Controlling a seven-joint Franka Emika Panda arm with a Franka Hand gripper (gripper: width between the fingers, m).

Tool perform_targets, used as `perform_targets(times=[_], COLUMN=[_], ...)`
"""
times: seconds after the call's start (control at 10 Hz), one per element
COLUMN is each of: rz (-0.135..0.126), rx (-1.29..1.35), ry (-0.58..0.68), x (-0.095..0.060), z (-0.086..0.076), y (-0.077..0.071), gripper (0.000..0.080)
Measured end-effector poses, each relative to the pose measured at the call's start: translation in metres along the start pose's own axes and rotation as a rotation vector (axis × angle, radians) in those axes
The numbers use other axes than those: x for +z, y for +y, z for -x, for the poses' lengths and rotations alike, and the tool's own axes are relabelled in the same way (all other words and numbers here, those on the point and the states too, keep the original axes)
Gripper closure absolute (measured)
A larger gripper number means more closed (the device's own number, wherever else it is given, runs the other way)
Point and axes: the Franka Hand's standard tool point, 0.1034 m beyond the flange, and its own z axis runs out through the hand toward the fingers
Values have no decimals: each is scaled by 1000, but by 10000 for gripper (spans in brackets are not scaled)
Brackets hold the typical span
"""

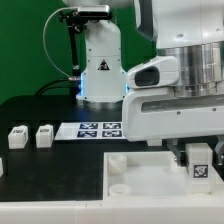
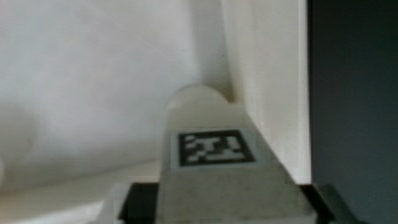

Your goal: Assemble one leg

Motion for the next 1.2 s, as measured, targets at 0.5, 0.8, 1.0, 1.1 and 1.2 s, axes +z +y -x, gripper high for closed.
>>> perform_targets(times=[0.5,0.8,1.0,1.1,1.2], rz=[-41,-66,-62,-63,-63], rx=[812,1348,1351,1311,1302], ry=[-42,-99,-95,-94,-93], x=[1,0,1,2,2], z=[1,4,5,5,5], y=[2,-8,-8,-8,-8], gripper=[507,506,506,437,437])
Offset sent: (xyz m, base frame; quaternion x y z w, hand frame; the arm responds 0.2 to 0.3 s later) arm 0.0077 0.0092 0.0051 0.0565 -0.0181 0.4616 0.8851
